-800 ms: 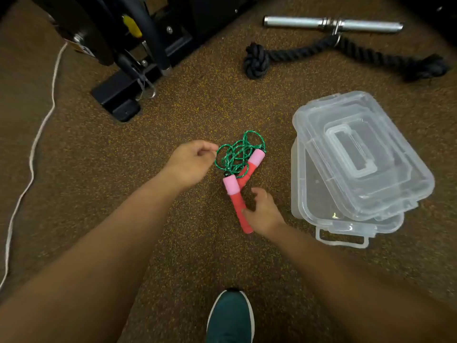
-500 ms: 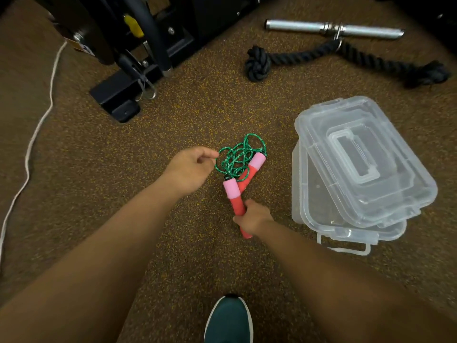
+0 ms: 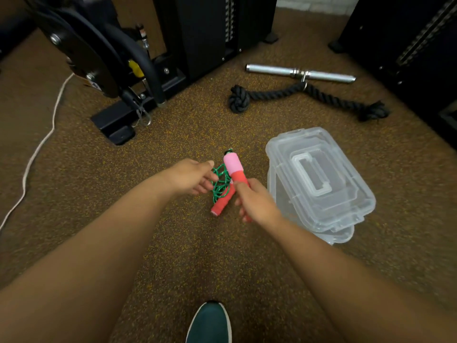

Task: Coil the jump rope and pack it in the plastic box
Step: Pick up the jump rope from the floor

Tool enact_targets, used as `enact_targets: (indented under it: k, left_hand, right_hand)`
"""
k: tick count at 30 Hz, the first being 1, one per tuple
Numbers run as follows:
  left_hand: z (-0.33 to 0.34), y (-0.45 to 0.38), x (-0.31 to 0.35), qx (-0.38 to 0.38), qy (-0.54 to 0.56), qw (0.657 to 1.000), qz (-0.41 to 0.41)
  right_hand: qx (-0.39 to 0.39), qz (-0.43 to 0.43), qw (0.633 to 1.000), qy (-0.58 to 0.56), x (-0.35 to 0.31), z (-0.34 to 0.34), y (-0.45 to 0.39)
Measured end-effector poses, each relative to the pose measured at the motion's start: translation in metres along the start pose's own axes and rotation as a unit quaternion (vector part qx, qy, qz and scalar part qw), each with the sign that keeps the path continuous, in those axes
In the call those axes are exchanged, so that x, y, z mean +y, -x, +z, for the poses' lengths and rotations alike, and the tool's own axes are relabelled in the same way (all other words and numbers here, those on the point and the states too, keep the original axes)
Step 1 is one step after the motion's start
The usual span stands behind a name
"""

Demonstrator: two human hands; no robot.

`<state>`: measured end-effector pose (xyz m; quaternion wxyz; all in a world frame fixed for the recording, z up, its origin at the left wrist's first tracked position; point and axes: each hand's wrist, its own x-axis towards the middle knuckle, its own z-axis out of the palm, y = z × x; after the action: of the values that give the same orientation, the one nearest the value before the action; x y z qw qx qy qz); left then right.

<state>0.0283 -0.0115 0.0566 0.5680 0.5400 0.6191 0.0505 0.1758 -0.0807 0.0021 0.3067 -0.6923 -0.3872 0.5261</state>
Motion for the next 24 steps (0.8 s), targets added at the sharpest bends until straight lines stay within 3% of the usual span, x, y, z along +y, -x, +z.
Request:
enact_targets:
  k: [5, 11, 16, 24]
  left_hand:
    - [0.005, 0.034, 0.048, -0.014, 0.036, 0.999, 0.026]
    - [0.024, 0.077, 0.084, -0.04, 0.116, 0.991, 0.053]
    - [0.043, 0.101, 0.089, -0.051, 0.195, 0.977, 0.075]
    - [0.056, 0.101, 0.082, -0.098, 0.326, 0.939, 0.039]
  right_hand:
    - [0.027, -0.089, 0.995, -0.031, -0.071, -0.053, 0.047]
    - [-0.014, -0.157, 0.987, -0.014, -0.124, -0.106, 0.119]
    - [-0.01, -0.185, 0.983, 0.013, -0.114, -0.125, 0.155]
    - [-0.06, -0.181, 0.982, -0.007, -0.074, -0.121, 0.174]
